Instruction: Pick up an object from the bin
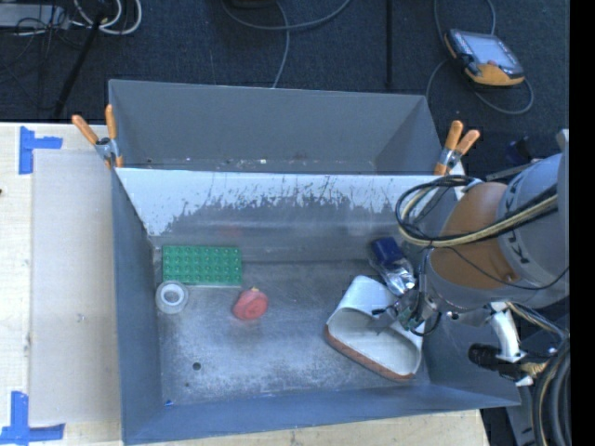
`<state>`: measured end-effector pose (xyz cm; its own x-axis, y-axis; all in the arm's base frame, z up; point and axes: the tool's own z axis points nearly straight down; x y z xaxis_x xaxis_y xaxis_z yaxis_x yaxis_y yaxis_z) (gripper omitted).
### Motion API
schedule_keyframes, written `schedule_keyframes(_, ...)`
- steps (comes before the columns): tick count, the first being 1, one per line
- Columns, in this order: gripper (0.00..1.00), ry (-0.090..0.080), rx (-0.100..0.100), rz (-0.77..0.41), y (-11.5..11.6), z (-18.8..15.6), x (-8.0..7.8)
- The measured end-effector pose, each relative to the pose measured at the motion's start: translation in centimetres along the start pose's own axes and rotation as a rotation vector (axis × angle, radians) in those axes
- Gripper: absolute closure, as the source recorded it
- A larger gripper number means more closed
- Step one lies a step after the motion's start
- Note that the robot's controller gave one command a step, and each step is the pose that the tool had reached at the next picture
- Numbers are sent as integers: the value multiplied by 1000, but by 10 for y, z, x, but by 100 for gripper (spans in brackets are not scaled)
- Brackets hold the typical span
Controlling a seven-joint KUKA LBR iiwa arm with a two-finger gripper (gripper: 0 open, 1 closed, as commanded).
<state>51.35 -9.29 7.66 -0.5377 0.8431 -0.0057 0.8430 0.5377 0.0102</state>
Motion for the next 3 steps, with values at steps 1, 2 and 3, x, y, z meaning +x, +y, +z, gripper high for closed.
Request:
schedule_keyframes(1, 100, 2, 6, -4, 2, -88, -1)
schedule_keyframes(2, 100, 6, 11, -8, 2, -103, -2)
schedule_keyframes(3, 100, 6, 11, -13, 1, -119, -2)
